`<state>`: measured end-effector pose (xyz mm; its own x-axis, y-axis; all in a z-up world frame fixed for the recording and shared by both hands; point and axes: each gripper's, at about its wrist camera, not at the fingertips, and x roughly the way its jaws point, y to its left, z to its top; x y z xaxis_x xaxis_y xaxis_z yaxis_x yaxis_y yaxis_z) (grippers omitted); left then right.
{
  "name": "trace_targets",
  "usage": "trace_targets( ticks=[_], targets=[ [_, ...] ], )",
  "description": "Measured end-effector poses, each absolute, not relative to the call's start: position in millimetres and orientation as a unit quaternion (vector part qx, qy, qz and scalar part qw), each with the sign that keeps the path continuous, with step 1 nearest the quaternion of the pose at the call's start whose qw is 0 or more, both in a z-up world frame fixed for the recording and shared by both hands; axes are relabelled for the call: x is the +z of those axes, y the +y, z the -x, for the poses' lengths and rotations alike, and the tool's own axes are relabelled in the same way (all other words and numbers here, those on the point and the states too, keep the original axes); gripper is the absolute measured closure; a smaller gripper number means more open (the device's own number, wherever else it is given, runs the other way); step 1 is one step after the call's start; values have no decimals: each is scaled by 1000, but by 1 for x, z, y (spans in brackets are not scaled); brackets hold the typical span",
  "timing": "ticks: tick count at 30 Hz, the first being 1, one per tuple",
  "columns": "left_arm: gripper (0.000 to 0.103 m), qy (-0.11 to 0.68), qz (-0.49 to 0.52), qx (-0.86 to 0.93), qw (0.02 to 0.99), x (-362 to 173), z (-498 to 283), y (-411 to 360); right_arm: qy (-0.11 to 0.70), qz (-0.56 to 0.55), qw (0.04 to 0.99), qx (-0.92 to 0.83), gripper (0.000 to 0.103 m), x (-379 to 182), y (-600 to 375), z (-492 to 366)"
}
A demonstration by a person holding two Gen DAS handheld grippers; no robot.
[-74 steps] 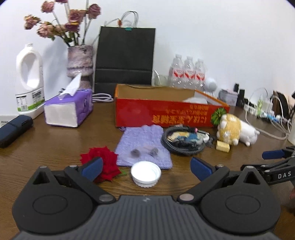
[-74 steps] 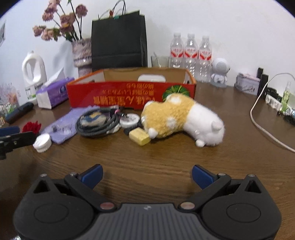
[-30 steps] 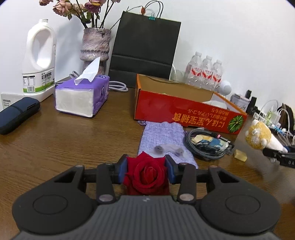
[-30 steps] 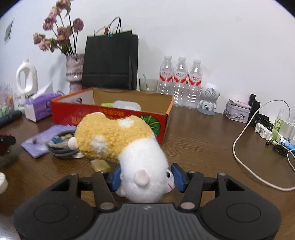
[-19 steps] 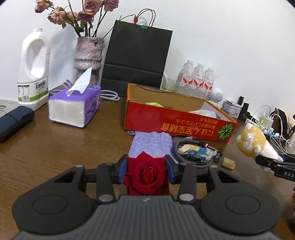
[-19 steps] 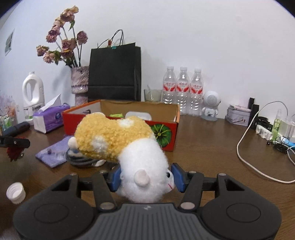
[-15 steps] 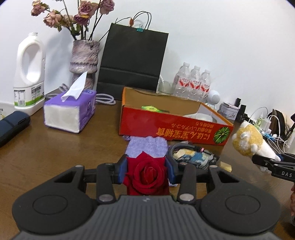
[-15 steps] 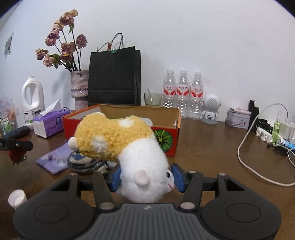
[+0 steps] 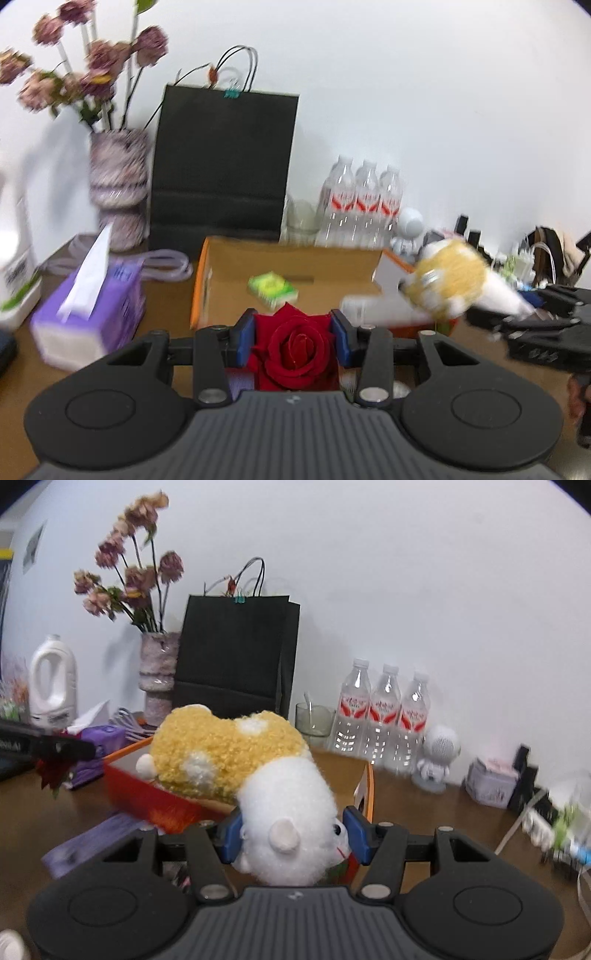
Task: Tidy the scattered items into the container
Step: 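Carry the rose and plush toy into the box and open both grippers, then grasp the white bottle cap with the left gripper while the right grasps the yellow soap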
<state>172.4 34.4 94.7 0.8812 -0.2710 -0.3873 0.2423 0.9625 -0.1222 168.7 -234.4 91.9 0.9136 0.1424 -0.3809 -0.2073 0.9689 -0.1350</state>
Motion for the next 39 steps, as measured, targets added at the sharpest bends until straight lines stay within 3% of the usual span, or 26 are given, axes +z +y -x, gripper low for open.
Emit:
trace_targets(
  ticks=[6,14,15,16,17,18,19,31,39],
  targets=[
    [60,217,14,-103,971,107,-240,7,240,79,966,60,48,106,-225,-256],
    [54,275,34,-80,957,78,-297,-8,304,45,951,37,46,72,-219,-313],
    [44,282,34,-74,956,74,-302,-9,307,41,950,37,46,70,-219,-314],
    [23,289,35,-70,954,72,-306,-9,309,38,949,40,39,67,-219,-316],
    [13,294,37,-69,953,70,-310,-8,313,37,948,46,20,65,-220,-318],
    [0,294,40,-74,952,68,-310,-7,314,37,947,54,11,65,-220,-319],
    [0,290,42,-82,953,68,-309,-6,309,39,948,60,0,66,-220,-317],
    [0,277,42,-98,955,81,-284,-4,297,35,950,92,0,77,-213,-286],
    [0,232,19,-130,964,100,-203,8,261,46,957,116,0,89,-219,-207]
  ],
)
